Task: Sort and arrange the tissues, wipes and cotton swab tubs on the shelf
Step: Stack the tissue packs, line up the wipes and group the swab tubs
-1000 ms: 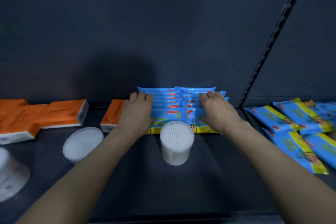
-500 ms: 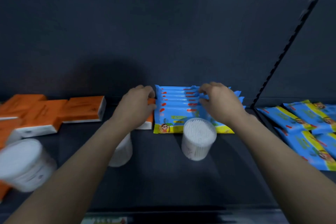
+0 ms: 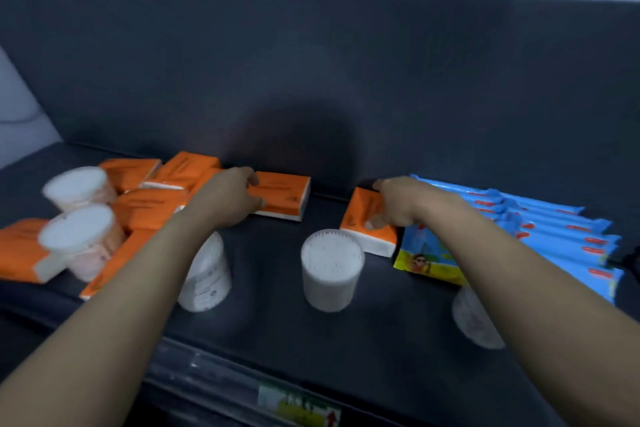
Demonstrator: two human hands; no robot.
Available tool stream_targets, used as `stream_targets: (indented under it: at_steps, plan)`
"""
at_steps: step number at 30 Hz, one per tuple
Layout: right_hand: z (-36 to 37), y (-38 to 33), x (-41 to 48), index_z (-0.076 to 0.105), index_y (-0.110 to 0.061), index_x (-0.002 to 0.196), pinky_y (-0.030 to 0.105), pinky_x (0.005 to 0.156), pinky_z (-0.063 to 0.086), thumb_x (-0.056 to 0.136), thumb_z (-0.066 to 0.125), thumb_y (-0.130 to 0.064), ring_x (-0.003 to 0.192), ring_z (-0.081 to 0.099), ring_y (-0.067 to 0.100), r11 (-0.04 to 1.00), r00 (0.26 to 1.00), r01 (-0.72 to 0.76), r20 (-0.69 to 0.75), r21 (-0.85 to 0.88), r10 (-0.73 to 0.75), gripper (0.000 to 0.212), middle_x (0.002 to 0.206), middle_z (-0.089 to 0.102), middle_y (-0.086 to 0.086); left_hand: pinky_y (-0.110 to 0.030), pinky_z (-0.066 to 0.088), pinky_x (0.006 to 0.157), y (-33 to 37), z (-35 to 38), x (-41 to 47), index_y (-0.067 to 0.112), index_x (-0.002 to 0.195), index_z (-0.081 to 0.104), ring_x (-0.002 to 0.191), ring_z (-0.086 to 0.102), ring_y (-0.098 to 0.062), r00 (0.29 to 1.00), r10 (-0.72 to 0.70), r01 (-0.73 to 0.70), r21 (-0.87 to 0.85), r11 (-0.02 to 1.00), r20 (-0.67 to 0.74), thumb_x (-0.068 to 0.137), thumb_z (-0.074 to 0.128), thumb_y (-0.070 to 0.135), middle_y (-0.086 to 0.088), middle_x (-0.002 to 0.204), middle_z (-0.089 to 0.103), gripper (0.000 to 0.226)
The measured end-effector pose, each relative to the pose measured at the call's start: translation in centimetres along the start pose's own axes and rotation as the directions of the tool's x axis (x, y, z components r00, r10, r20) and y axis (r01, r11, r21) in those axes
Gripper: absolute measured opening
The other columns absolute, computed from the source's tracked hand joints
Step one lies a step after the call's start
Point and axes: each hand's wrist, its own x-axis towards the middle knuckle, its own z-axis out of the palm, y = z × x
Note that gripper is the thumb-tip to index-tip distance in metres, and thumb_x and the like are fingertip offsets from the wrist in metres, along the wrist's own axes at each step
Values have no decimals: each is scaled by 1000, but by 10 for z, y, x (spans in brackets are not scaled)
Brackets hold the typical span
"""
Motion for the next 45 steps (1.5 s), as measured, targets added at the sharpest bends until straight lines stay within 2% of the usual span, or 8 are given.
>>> stream_targets:
  at_steps: [6, 13, 17, 21, 29, 34, 38, 45]
  plan:
    - [11, -12, 21, 45, -18, 136, 47, 107, 26, 73, 55, -74, 133, 40, 31, 952, 993, -45, 89, -304, 75, 85, 143, 46, 3, -30, 35, 100, -1, 8, 19, 7, 137, 42, 126, 46, -29, 996, -59, 54, 72, 996, 71, 87, 62, 23, -15, 141, 46, 57]
    - [10, -8, 32, 19, -28, 149, 39, 106, 39, 83, 62, -51, 127, 43, 32, 992, 985, 122, 120, 6, -122, 81, 144, 29, 16, -34, 34, 104, 2, 26, 49, 16, 147, 24, 129, 43, -32, 968, -90, 37, 223, 974, 234, 94, 46, 18, -17, 144, 41, 57]
    - [8, -12, 36, 38, -4, 139, 34, 101, 43, 75, 70, -53, 124, 49, 30, 999, 994, 6, 112, 38, -10, 86, 141, 43, 16, -34, 32, 107, -6, 25, 63, 17, 147, 24, 132, 37, -30, 961, -86, 12, 270, 963, 261, 87, 60, 30, -12, 148, 36, 71]
    - [11, -21, 38, 50, -3, 132, 31, 97, 44, 74, 68, -60, 119, 55, 27, 992, 979, -114, 176, 58, 102, 83, 135, 54, 11, -47, 24, 113, -12, 21, 71, 26, 146, 23, 136, 20, -38, 930, -113, -30, 381, 924, 348, 78, 66, 48, -12, 148, 19, 84]
    - [18, -43, 38, 13, -11, 147, 32, 100, 38, 70, 82, -22, 127, 46, 29, 807, 965, -248, 64, 536, 253, 103, 142, 43, 14, -34, 45, 87, -18, 7, 73, 15, 117, 40, 106, 50, -23, 905, 95, -143, 86, 986, 416, 67, 81, 32, -8, 124, 49, 67]
    - [13, -53, 24, 34, -10, 138, 33, 98, 45, 73, 74, -15, 119, 51, 29, 668, 901, -206, -126, 715, 414, 76, 134, 49, 15, -28, 39, 76, -21, -15, 68, 14, 111, 44, 94, 51, -18, 929, 284, -258, -133, 957, 236, 69, 80, 23, -5, 110, 53, 56]
    - [-4, -39, -14, 62, -3, 105, 37, 84, 49, 75, 69, -10, 99, 62, 32, 569, 784, -116, -277, 814, 556, 32, 101, 65, 14, -27, 39, 72, 6, -38, 55, 13, 110, 58, 90, 57, -17, 915, 396, -362, -282, 889, 74, 72, 77, 24, -3, 104, 61, 44]
    - [-5, 20, -114, 63, -14, 112, 41, 87, 54, 70, 64, 6, 93, 64, 26, 346, 588, 78, -324, 935, 741, 46, 96, 64, 5, -18, 43, 69, 89, -45, 14, 20, 114, 57, 84, 58, -5, 820, 569, -459, -516, 723, 68, 76, 74, 23, 5, 101, 62, 42]
